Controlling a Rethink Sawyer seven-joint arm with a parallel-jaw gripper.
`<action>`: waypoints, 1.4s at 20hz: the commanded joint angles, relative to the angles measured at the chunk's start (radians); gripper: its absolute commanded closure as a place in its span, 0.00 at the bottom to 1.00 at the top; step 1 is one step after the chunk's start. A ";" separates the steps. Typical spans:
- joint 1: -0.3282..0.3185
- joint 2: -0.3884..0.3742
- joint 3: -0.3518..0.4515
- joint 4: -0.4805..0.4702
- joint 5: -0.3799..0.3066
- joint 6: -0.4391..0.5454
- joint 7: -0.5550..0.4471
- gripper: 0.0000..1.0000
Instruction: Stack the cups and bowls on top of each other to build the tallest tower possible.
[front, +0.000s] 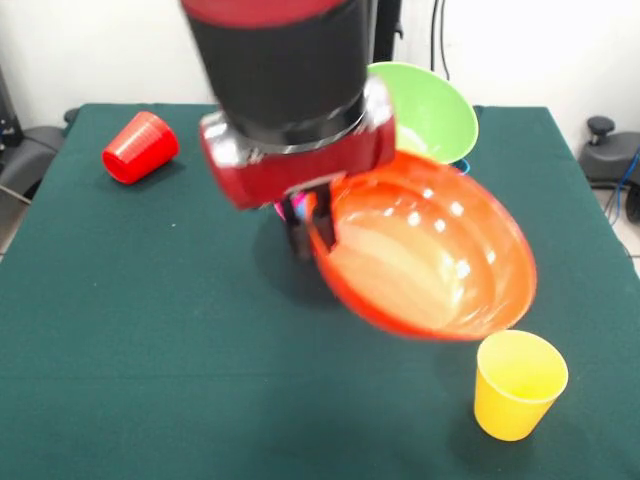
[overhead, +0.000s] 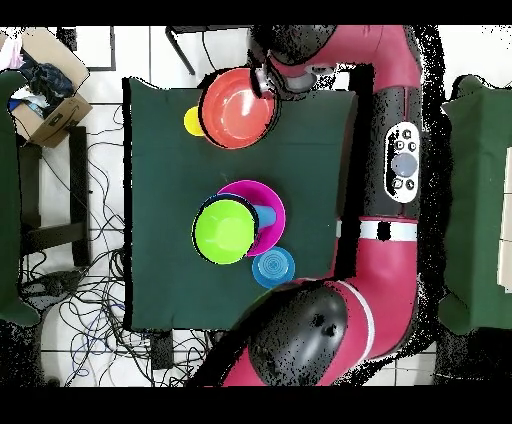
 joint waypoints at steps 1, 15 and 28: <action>-0.030 -0.183 -0.047 0.396 0.108 -0.130 -0.062 1.00; -0.148 -0.255 -0.035 0.649 0.124 -0.281 -0.149 1.00; -0.183 -0.271 0.006 0.700 0.137 -0.263 -0.164 1.00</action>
